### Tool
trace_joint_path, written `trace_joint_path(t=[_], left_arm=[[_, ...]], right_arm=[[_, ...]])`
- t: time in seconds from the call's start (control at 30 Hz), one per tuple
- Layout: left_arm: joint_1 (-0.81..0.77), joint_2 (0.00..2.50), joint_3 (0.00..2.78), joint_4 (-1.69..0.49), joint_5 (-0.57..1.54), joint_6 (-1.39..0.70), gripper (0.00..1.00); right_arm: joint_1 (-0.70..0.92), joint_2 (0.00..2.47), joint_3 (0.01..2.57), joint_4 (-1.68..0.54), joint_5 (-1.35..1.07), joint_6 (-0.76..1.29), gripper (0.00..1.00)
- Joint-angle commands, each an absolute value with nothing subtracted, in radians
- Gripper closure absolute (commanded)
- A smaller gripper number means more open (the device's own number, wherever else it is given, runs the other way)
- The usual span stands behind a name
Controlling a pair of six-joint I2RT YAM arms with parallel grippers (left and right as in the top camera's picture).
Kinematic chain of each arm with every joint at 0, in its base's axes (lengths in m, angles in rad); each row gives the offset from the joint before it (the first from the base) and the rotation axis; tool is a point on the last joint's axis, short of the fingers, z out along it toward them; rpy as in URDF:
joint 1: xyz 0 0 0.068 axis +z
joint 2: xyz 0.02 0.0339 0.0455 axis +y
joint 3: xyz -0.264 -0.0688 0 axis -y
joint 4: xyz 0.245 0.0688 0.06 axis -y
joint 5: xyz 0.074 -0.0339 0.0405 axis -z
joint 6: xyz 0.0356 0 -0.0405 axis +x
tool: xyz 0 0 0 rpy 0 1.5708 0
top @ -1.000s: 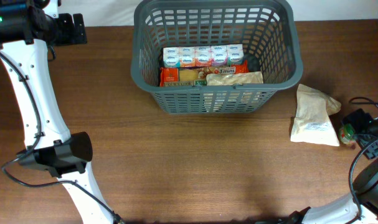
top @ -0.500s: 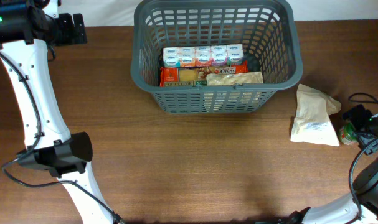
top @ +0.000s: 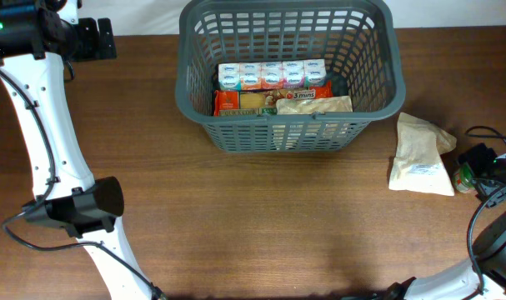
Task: Pack container
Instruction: 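Close the right gripper around the green-lidded jar and lift it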
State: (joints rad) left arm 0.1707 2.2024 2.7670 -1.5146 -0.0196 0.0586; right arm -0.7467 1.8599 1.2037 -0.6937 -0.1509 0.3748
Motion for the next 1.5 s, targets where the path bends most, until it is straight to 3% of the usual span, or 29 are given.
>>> trace_joint_path(t=[0.0,0.4,1.03,1.2,1.47], left_arm=[[0.175,2.206,2.762,-1.513,-0.031,0.045,0.01],[0.175,2.206,2.762,-1.513,-0.031,0.045,0.01],[0.175,2.206,2.762,-1.513,-0.031,0.045,0.01],[0.175,2.206,2.762,-1.513,-0.031,0.045,0.01],[0.175,2.206,2.762,-1.513,-0.031,0.045,0.01]], right_arm=[[-0.753,1.855,1.196,-0.702,-0.115,0.403,0.10],[-0.753,1.854,1.196,-0.699,-0.073,0.428,0.10],[-0.753,1.854,1.197,-0.717,-0.066,0.428,0.45],[-0.753,1.852,1.211,-0.756,-0.067,0.427,0.46],[-0.747,1.796,1.368,-0.890,-0.078,0.424,0.56]])
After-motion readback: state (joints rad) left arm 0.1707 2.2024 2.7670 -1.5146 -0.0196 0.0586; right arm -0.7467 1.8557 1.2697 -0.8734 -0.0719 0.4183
